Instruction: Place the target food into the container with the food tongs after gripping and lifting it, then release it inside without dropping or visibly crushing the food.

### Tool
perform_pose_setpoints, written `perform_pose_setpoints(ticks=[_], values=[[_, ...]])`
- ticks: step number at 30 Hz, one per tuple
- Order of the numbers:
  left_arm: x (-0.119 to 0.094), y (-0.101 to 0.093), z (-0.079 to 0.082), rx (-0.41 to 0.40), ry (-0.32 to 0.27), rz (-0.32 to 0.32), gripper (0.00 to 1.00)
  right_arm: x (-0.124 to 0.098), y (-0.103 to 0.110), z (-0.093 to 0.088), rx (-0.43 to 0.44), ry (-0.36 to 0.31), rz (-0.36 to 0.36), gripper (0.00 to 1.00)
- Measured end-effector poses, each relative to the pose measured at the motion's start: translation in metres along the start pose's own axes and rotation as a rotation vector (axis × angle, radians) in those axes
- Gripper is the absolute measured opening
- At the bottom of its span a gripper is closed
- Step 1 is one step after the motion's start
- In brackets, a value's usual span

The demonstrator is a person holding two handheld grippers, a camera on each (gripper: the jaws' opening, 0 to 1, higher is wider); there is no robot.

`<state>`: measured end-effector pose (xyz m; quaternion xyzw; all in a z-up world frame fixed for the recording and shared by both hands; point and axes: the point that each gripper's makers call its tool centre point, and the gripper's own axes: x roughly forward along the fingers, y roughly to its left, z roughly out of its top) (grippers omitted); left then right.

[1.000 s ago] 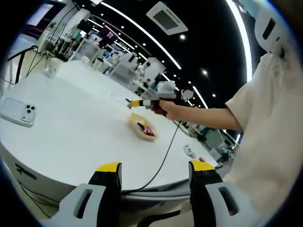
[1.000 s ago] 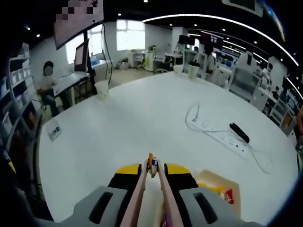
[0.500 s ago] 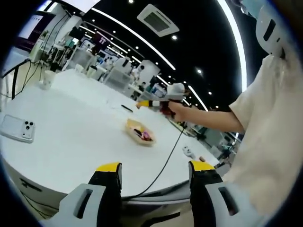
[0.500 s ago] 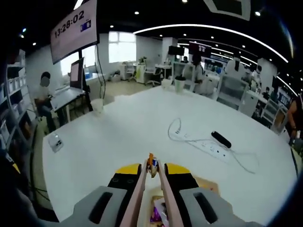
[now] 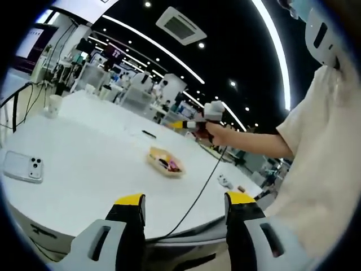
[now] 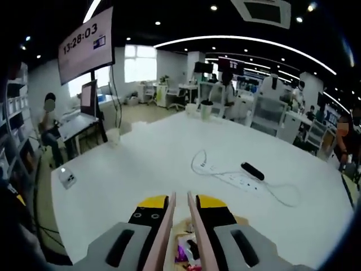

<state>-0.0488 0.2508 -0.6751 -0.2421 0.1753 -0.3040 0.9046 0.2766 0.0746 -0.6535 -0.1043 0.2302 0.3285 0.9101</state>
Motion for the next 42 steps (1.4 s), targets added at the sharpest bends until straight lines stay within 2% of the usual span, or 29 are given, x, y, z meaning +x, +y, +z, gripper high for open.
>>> perform_pose_setpoints(ticks=[10,21,30,36,42], values=[[-0.004,-0.004,-0.003,0.019,0.022,-0.012,0.55,-0.015,-0.002,0.005,0.020,-0.031,-0.020,0.20],[0.011,-0.008,0.014,0.068,0.027,-0.062,0.55,-0.045,-0.012,0.008,0.046,-0.062,-0.052,0.22],[0.020,-0.016,0.014,0.094,0.047,-0.104,0.55,-0.075,-0.015,0.017,0.042,-0.105,-0.086,0.23],[0.029,-0.023,0.018,0.109,0.051,-0.133,0.54,-0.087,-0.010,0.011,0.060,-0.118,-0.082,0.25],[0.036,-0.030,0.015,0.119,0.072,-0.168,0.54,-0.101,-0.008,0.000,0.100,-0.125,-0.062,0.27]])
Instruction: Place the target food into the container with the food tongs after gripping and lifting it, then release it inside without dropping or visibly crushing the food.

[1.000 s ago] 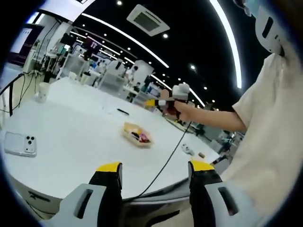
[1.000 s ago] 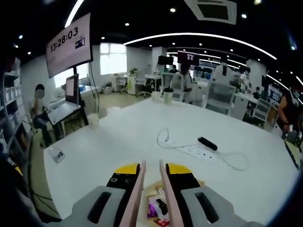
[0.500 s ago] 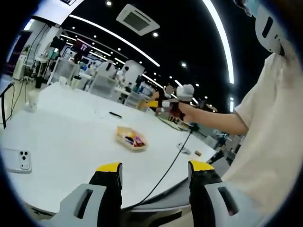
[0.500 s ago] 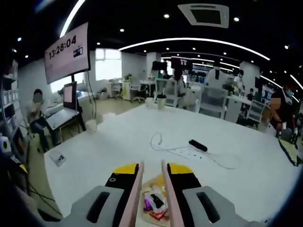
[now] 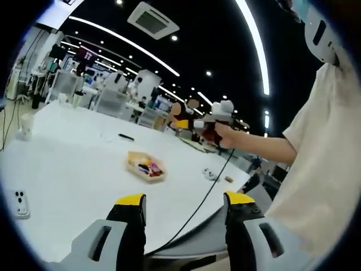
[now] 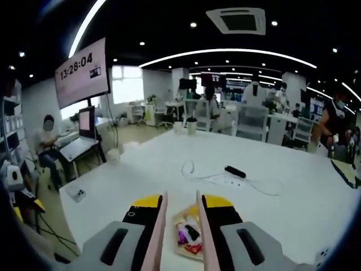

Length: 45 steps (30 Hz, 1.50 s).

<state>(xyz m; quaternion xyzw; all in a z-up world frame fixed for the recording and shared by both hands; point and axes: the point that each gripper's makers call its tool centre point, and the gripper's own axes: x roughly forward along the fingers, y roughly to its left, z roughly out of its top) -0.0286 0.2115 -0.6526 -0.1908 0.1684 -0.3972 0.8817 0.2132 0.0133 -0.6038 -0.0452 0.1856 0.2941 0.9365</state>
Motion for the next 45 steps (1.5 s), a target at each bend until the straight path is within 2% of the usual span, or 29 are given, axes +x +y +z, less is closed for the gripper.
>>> perform_pose_setpoints(ticks=[10,18,23,34,45], values=[[0.015,-0.012,0.005,0.025,0.033,-0.064,0.52,-0.032,-0.003,-0.022,0.068,-0.003,-0.010,0.29],[0.024,-0.017,-0.001,0.038,0.093,-0.116,0.51,-0.055,-0.002,-0.036,0.142,-0.032,-0.020,0.29],[0.037,-0.021,0.004,0.056,0.104,-0.152,0.51,-0.065,0.000,-0.042,0.140,-0.033,-0.016,0.29],[0.055,-0.022,0.018,0.090,0.114,-0.200,0.51,-0.077,0.009,-0.036,0.164,-0.078,0.036,0.30],[0.065,-0.017,0.044,0.132,0.083,-0.216,0.51,-0.079,0.033,-0.022,0.144,-0.103,0.133,0.30]])
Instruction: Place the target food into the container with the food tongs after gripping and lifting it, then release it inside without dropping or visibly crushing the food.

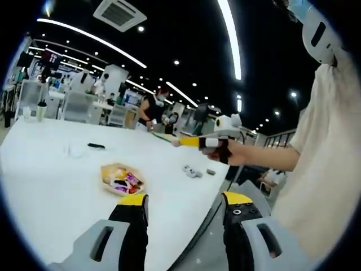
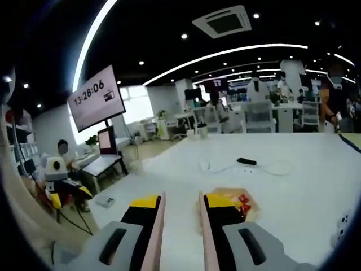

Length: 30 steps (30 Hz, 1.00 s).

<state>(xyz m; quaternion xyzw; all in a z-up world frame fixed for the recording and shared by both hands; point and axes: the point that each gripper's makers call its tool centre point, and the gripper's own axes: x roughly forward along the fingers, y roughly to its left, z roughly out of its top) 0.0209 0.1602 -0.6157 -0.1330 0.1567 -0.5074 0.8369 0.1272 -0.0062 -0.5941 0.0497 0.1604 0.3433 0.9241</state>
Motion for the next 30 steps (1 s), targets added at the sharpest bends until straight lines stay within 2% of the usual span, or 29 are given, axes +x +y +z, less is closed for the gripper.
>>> perform_pose_setpoints(ticks=[3,10,19,24,30], values=[[0.002,-0.001,0.003,0.001,0.004,-0.015,0.46,0.002,0.006,0.002,-0.002,-0.005,0.025,0.30],[0.005,-0.004,0.008,0.021,-0.003,-0.019,0.46,0.008,0.028,0.004,-0.031,-0.003,0.114,0.30],[0.006,-0.008,0.013,0.029,-0.011,-0.025,0.45,0.008,0.047,0.005,-0.026,-0.007,0.189,0.30],[0.011,-0.015,0.011,0.046,0.006,-0.051,0.45,0.003,0.074,0.003,-0.032,0.003,0.296,0.30],[0.015,-0.022,0.015,0.051,-0.001,-0.083,0.45,-0.002,0.095,-0.001,-0.028,0.013,0.370,0.30]])
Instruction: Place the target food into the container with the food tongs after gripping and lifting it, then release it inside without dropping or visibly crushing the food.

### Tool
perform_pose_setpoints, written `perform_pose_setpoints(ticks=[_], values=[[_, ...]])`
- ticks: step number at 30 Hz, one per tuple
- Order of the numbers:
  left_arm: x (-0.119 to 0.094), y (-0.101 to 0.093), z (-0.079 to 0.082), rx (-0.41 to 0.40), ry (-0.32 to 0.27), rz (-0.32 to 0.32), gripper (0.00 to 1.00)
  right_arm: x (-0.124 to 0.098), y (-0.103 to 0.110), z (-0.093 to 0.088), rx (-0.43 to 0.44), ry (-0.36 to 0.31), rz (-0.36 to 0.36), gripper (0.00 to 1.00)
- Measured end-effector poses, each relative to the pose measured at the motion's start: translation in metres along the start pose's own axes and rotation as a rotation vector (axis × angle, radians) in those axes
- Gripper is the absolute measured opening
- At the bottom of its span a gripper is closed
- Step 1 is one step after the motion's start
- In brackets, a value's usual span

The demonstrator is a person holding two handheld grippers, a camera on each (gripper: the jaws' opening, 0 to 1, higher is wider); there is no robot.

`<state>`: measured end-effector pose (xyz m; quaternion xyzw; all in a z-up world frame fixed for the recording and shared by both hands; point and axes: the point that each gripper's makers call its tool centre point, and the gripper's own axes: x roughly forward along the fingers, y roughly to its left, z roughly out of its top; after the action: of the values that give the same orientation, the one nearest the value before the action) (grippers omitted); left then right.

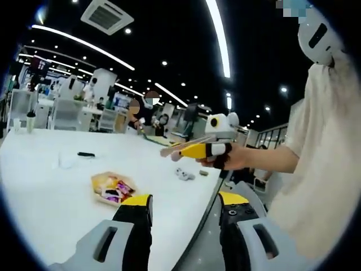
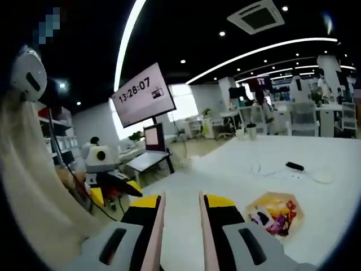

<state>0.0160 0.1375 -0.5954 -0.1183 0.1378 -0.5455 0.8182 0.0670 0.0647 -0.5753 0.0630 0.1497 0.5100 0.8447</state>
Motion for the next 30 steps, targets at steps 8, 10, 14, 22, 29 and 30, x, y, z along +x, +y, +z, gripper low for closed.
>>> perform_pose_setpoints(ticks=[8,10,14,22,29,30], values=[[0.003,-0.005,0.006,0.006,-0.009,-0.025,0.41,0.003,0.021,-0.003,0.013,0.009,0.066,0.30],[0.003,-0.007,0.005,0.003,-0.004,-0.037,0.39,0.003,0.025,-0.005,0.016,0.013,0.079,0.30],[0.005,-0.009,0.002,0.011,0.016,-0.055,0.35,0.002,0.026,-0.011,0.017,0.039,0.074,0.30],[0.009,-0.015,0.005,0.013,0.008,-0.086,0.29,-0.002,0.036,-0.012,0.032,0.037,0.106,0.30],[0.013,-0.020,0.006,0.016,0.006,-0.110,0.25,-0.002,0.047,-0.013,0.033,0.038,0.139,0.30],[0.013,-0.021,0.007,0.018,0.007,-0.111,0.25,-0.002,0.047,-0.014,0.030,0.043,0.143,0.30]])
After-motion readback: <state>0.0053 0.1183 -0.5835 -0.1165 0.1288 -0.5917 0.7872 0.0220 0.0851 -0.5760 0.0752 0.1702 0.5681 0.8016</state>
